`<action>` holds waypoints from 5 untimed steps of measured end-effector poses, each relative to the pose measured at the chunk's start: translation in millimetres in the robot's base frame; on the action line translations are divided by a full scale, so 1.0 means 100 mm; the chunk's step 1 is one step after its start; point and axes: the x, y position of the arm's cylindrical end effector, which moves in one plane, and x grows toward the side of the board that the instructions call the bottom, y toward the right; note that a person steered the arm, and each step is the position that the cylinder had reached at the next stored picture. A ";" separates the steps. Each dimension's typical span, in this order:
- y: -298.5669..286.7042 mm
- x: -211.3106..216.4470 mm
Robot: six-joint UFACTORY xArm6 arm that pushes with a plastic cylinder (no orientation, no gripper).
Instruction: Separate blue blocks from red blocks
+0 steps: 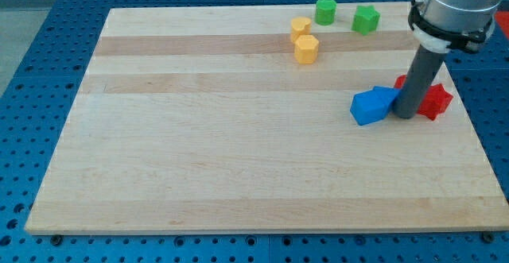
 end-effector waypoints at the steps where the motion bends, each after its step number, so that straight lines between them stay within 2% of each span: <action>1: -0.08 -0.03; 5: -0.36 -0.15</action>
